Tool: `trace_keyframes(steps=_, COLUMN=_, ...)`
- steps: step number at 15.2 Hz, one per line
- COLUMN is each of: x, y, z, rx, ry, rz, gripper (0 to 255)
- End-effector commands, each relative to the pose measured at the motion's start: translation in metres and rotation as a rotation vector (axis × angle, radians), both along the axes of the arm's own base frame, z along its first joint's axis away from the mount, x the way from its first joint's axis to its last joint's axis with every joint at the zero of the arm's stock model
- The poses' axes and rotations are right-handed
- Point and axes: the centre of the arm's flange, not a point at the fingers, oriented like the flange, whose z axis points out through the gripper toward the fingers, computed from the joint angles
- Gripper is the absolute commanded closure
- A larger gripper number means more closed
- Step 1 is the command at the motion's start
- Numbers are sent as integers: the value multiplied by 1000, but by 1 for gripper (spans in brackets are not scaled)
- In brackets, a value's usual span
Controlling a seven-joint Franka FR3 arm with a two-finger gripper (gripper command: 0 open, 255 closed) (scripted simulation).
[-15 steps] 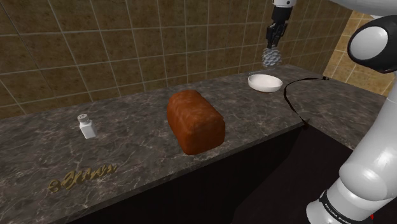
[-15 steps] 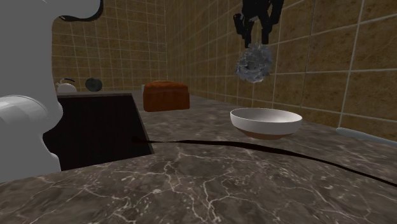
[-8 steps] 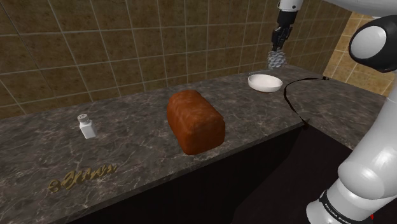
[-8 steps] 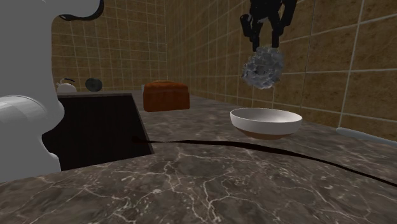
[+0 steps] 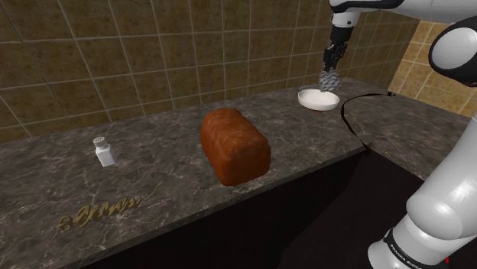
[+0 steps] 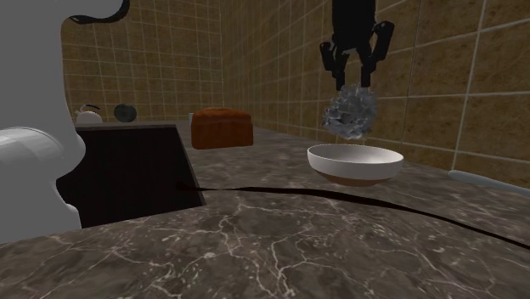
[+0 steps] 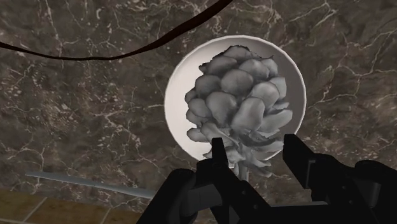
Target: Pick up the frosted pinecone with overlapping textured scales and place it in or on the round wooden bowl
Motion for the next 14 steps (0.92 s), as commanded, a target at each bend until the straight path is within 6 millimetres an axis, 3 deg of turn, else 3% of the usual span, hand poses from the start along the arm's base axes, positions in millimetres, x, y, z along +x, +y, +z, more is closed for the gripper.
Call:
trace_keyframes(steps=1, x=0, y=1, z=-9, rx=0, ry=-1, rz=0, gripper=255)
trace_keyframes(steps=8, x=0, y=1, z=-48, rx=0, ry=-1, rz=0, gripper=255)
trace_keyframes(steps=14, x=0, y=1, z=-48, rx=0, ry=-1, rz=0, gripper=255)
